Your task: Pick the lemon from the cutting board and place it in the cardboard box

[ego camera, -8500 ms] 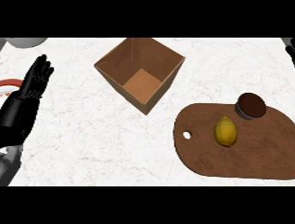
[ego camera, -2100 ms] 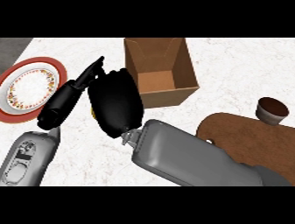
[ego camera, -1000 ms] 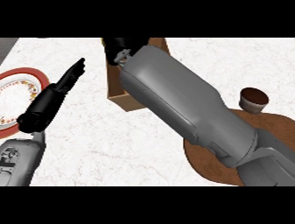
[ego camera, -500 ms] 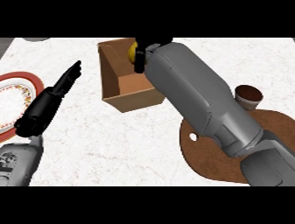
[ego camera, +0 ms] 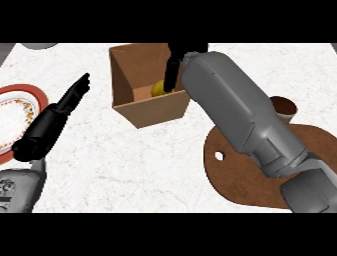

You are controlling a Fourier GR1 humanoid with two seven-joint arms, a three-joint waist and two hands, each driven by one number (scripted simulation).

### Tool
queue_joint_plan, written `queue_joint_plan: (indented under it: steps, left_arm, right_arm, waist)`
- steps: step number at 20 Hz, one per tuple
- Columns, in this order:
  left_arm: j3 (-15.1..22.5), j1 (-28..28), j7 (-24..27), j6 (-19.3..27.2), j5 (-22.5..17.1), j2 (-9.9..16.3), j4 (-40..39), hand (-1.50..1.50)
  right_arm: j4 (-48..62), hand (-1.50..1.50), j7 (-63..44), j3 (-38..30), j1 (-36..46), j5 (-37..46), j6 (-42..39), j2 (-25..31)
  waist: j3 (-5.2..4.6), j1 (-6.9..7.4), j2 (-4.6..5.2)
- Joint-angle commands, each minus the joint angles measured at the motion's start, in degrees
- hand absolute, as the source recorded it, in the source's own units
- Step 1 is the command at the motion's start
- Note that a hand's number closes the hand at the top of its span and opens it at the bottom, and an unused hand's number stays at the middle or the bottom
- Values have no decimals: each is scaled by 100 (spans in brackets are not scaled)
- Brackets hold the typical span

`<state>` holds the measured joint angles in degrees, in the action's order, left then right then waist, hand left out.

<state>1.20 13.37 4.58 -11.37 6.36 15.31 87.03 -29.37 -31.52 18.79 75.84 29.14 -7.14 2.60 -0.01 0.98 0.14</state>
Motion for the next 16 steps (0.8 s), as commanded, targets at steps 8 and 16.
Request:
queue_joint_plan:
  steps: [8, 16]
  left_arm:
    - [-12, -82, 33, -37, 3, 9, 50, 0]
    - [-38, -162, 133, 60, 138, -73, -9, 0]
  right_arm:
    - [-1257, -150, 1419, -2170, -650, -1538, 2949, -250]
    - [-1300, -150, 2388, -2934, -1221, -2010, 3312, 37]
  waist:
    - [23, -16, 20]
    - [1, -41, 5]
